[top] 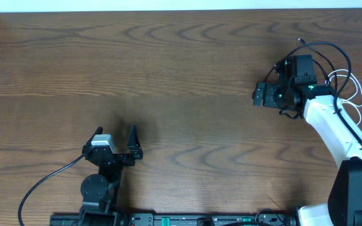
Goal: Untangle cables
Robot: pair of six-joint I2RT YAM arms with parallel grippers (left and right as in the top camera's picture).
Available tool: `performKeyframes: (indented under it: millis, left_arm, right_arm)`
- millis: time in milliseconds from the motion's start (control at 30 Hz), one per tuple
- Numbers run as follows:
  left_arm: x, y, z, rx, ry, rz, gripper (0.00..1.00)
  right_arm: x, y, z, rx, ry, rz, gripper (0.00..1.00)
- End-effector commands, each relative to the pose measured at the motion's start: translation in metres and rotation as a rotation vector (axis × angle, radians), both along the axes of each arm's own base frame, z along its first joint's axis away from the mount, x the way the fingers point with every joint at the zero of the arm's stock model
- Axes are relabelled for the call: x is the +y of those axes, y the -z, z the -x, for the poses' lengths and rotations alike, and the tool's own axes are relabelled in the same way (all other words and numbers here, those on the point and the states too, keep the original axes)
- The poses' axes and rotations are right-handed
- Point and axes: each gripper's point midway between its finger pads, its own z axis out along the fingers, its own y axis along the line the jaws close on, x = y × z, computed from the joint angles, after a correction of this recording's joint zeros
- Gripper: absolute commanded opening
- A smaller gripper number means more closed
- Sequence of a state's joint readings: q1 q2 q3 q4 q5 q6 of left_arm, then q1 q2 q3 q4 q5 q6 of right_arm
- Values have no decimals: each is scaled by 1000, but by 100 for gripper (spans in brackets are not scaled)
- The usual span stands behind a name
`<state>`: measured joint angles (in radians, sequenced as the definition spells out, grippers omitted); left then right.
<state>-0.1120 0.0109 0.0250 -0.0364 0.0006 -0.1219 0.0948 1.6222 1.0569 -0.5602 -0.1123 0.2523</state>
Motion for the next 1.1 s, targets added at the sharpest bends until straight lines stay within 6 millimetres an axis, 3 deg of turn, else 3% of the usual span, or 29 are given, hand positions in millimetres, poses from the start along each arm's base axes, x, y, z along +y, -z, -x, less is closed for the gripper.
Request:
performKeyframes:
  millis: [0, 400, 633, 833, 1067]
  left_arm:
    - [1, 18, 1, 51, -3, -22, 98]
    - [1, 18, 1, 51, -3, -22, 98]
    - [1, 18, 1, 51, -3, -22, 98]
    - [1, 18, 1, 51, -3, -22, 98]
    - [1, 18, 1, 51, -3, -22, 98]
  right_arm:
    - [2, 1, 1, 4, -4, -2, 99]
    - [2, -1, 1, -2, -5, -3, 99]
    - [2, -50, 3, -138, -4, -16, 99]
    - [-1, -94, 33, -284, -4, -31, 99]
    - [-6, -96, 81, -368, -4, -38, 99]
